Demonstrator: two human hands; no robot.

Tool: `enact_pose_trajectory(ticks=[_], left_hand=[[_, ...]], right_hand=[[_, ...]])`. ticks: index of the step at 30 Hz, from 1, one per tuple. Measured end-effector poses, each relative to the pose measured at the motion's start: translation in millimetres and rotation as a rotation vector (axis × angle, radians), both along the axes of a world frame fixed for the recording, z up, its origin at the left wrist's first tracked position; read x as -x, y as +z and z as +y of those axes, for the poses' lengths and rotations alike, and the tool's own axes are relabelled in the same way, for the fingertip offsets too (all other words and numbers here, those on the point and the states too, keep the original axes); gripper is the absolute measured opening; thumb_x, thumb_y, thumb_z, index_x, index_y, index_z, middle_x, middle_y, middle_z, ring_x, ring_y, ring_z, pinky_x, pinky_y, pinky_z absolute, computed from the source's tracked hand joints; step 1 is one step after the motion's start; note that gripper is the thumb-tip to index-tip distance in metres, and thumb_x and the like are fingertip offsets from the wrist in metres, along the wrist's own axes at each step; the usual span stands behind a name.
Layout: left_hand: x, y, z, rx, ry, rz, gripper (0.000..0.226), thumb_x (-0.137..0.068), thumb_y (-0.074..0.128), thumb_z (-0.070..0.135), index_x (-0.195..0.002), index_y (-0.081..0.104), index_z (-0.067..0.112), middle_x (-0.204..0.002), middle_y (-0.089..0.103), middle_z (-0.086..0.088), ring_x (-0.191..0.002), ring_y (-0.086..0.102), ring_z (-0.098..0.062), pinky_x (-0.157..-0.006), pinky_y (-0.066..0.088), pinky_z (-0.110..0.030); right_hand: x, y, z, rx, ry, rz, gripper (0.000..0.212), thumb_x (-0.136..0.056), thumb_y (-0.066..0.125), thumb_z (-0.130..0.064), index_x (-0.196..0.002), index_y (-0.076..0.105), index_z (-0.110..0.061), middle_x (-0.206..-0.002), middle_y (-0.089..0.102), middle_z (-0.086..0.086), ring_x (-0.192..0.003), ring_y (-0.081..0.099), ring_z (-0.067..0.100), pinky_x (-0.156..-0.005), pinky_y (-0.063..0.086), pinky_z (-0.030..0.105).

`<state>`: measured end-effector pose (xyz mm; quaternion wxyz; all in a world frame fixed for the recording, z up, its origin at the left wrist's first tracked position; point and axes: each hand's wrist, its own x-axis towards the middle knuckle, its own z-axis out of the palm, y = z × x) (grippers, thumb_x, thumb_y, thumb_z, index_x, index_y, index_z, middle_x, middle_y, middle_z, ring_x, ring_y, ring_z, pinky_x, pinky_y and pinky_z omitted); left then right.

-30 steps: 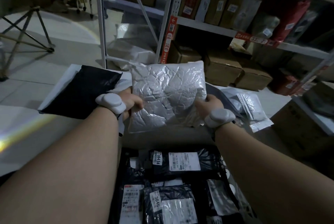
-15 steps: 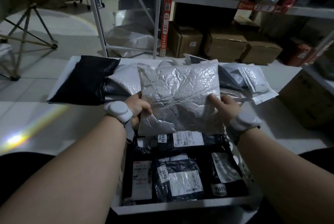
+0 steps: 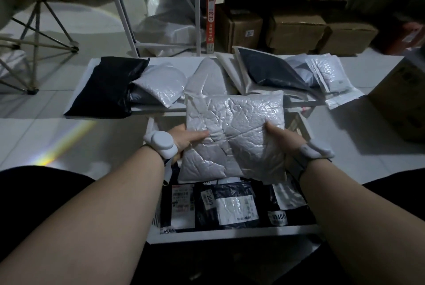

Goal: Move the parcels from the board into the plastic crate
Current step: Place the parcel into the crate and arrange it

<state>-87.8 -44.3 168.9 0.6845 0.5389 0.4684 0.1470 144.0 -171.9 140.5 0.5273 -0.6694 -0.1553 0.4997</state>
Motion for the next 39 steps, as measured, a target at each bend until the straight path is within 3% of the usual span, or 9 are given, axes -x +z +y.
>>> enact_pose_trajectory(ticks=[4,8,11,16,20,22,26,32,39], left_hand=[[5,-4,-1,-0.144,-0.041,0.159,0.018,-0.078,0.075,0.021,-0.092,0.067,0.014,-0.102,0.071,-0.008,-0.084,0.068,-0.018,-0.085,0.053,-0.029],[11,-11,1,-0.202,-0.092,0.292,0.050,-0.073,0.081,0.023,-0.114,0.062,0.002,-0.109,0.068,-0.005,-0.095,0.065,-0.015,-0.076,0.048,-0.016],[7,-11,-7,-0.226,-0.075,0.282,0.038,-0.080,0.071,0.003,-0.116,0.060,-0.003,-0.113,0.065,-0.010,-0.091,0.066,-0.011,-0.089,0.046,-0.021],[1,-16,-14,-0.290,-0.141,0.491,0.049,-0.085,0.069,0.021,-0.125,0.050,0.000,-0.122,0.058,-0.006,-0.098,0.056,-0.021,-0.078,0.045,-0.023],[-1,-23,-9,-0.262,-0.098,0.566,0.066,-0.084,0.070,0.026,-0.136,0.040,0.000,-0.132,0.052,-0.015,-0.116,0.055,-0.032,-0.094,0.044,-0.029],[-3,-22,-9,-0.238,-0.077,0.600,0.044,-0.088,0.064,0.031,-0.119,0.055,0.000,-0.114,0.059,-0.019,-0.099,0.060,-0.032,-0.082,0.045,-0.028],[-7,-13,-23,0.108,-0.031,0.480,0.056,-0.094,0.037,0.056,-0.104,0.053,0.004,-0.089,0.063,-0.011,-0.077,0.063,-0.024,-0.067,0.045,-0.028],[-16,-12,-28,0.485,0.077,0.188,0.099,-0.074,0.013,0.087,-0.147,0.026,0.021,-0.142,0.047,-0.010,-0.115,0.057,-0.036,-0.087,0.046,-0.042],[-17,-7,-27,0.566,0.336,0.118,0.102,-0.063,0.023,0.094,-0.115,0.056,0.013,-0.100,0.066,-0.016,-0.100,0.062,-0.037,-0.069,0.052,-0.042]], right_hand=[[5,0,-2,0.038,0.040,0.067,0.083,-0.052,0.086,-0.052,-0.114,0.065,0.000,-0.108,0.069,0.022,-0.100,0.067,0.039,-0.096,0.048,0.056],[15,6,-4,0.013,0.115,0.072,0.075,-0.067,0.073,-0.059,-0.123,0.060,-0.012,-0.115,0.068,0.015,-0.106,0.065,0.033,-0.100,0.047,0.051],[13,-3,-2,-0.017,0.157,-0.002,0.095,-0.046,0.077,-0.074,-0.122,0.063,-0.017,-0.115,0.069,0.009,-0.107,0.065,0.029,-0.103,0.045,0.048],[11,6,-4,0.080,0.163,-0.117,0.041,-0.077,0.071,-0.051,-0.094,0.070,-0.014,-0.084,0.075,0.007,-0.081,0.071,0.027,-0.079,0.058,0.041],[5,4,-5,0.153,0.195,-0.259,0.080,-0.046,0.069,-0.073,-0.103,0.068,-0.017,-0.093,0.074,0.008,-0.085,0.070,0.030,-0.087,0.055,0.046],[9,7,-7,0.115,0.193,-0.352,0.063,-0.062,0.072,-0.063,-0.103,0.069,-0.016,-0.091,0.074,0.006,-0.085,0.070,0.028,-0.085,0.056,0.043],[26,10,-7,-0.081,0.121,-0.432,0.006,-0.080,0.075,-0.019,-0.081,0.070,-0.018,-0.069,0.067,-0.005,-0.067,0.062,0.007,-0.060,0.048,0.007],[40,8,-7,-0.159,0.216,-0.461,0.026,-0.083,0.069,-0.002,-0.076,0.066,-0.027,-0.051,0.062,-0.025,-0.050,0.053,-0.017,-0.052,0.040,0.000],[37,11,-8,-0.104,0.405,-0.499,0.026,-0.081,0.066,0.006,-0.073,0.070,-0.019,-0.056,0.065,-0.022,-0.056,0.057,-0.014,-0.062,0.047,0.008]])
